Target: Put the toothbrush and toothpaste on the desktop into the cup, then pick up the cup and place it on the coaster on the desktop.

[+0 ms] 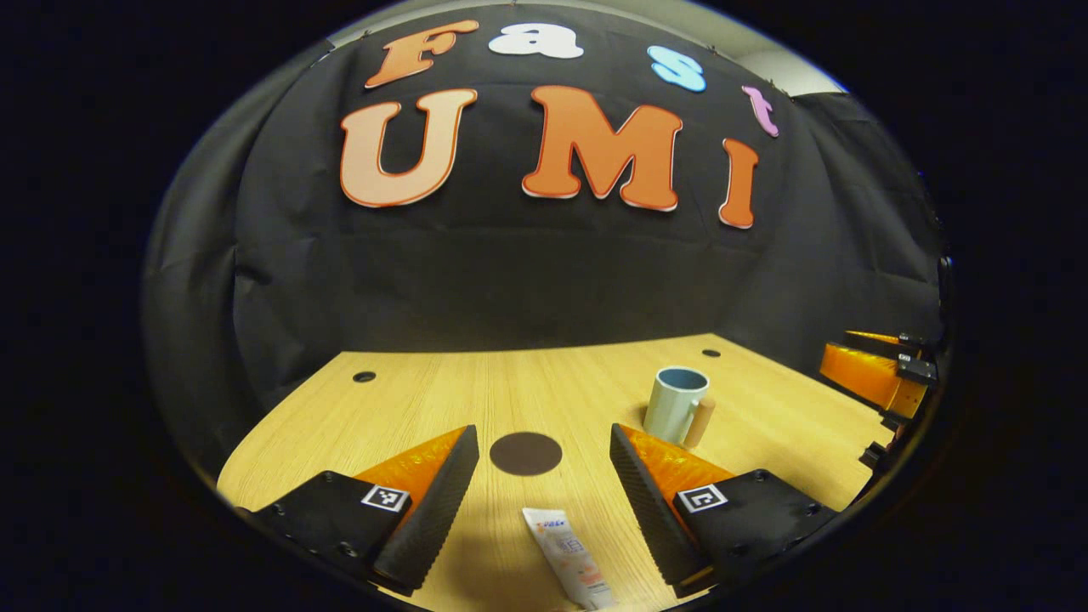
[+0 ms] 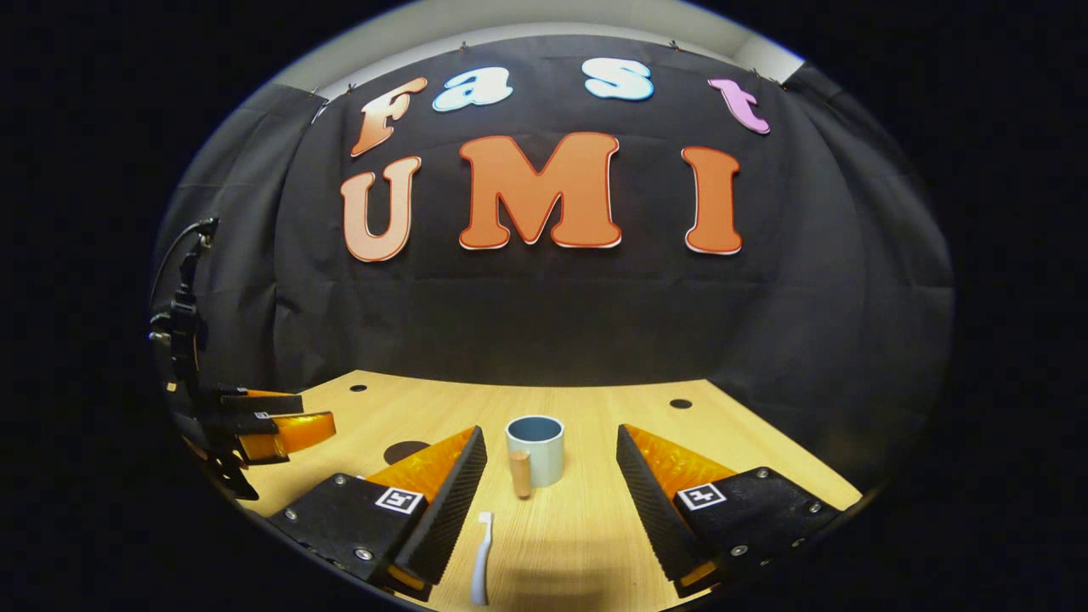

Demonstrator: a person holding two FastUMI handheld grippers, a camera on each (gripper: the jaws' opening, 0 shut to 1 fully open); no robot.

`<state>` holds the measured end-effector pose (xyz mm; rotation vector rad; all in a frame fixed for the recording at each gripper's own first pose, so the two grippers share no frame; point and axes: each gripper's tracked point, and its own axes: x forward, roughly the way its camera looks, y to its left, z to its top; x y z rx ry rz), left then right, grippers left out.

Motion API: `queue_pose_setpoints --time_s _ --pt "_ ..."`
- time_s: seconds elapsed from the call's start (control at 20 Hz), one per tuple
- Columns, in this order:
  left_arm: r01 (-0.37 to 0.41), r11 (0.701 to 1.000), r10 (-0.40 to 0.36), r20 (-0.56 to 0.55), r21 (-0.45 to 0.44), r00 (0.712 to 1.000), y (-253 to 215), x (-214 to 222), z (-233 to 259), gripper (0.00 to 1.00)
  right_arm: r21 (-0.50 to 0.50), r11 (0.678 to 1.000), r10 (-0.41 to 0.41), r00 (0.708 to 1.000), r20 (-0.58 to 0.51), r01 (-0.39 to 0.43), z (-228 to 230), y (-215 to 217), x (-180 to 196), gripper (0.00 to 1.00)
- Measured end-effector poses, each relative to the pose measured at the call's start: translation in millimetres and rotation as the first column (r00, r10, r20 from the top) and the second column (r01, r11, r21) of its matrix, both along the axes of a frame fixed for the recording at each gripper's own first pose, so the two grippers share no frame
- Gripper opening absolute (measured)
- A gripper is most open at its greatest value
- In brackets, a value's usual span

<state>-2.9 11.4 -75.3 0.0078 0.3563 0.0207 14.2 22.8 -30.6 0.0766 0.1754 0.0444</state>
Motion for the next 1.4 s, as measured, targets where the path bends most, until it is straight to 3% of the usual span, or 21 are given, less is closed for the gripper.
queue_pose_setpoints --time_s 0.3,0.35,0.4,0.75,1.0,1.1,1.4 --pt "-0.008 0.999 -0.003 -0.203 -0.053 0.979 -2 -11 -41 0.99 -0.027 0.998 0.055 0.989 -0.139 -0.060 -35 20 -3 0.82" --pt "-0.003 0.998 -0.010 -0.236 -0.055 0.972 -4 -14 -49 0.99 -0.035 0.997 0.059 0.983 -0.173 -0.066 -44 23 -4 0.75" --pt "0.003 0.999 -0.016 -0.260 -0.053 0.966 -7 -14 -58 0.99 -0.039 0.996 0.066 0.977 -0.204 -0.076 -53 26 -5 0.80" --pt "0.062 0.998 -0.054 -0.378 0.007 0.924 -21 -26 -90 0.99 -0.075 0.983 0.128 0.923 -0.364 -0.166 -105 54 -13 0.75" --pt "0.043 0.999 -0.036 -0.462 0.003 0.886 -20 -36 -113 1.00 -0.071 0.977 0.150 0.877 -0.457 -0.204 -129 71 -16 0.75" --pt "0.033 0.999 -0.033 -0.485 -0.009 0.874 -18 -38 -119 0.99 -0.049 0.976 0.161 0.853 -0.496 -0.213 -139 78 -21 0.70" --pt "0.029 0.998 -0.052 -0.568 -0.050 0.821 -22 -47 -136 1.00 -0.085 0.973 0.133 0.819 -0.558 -0.215 -143 80 -24 0.59"
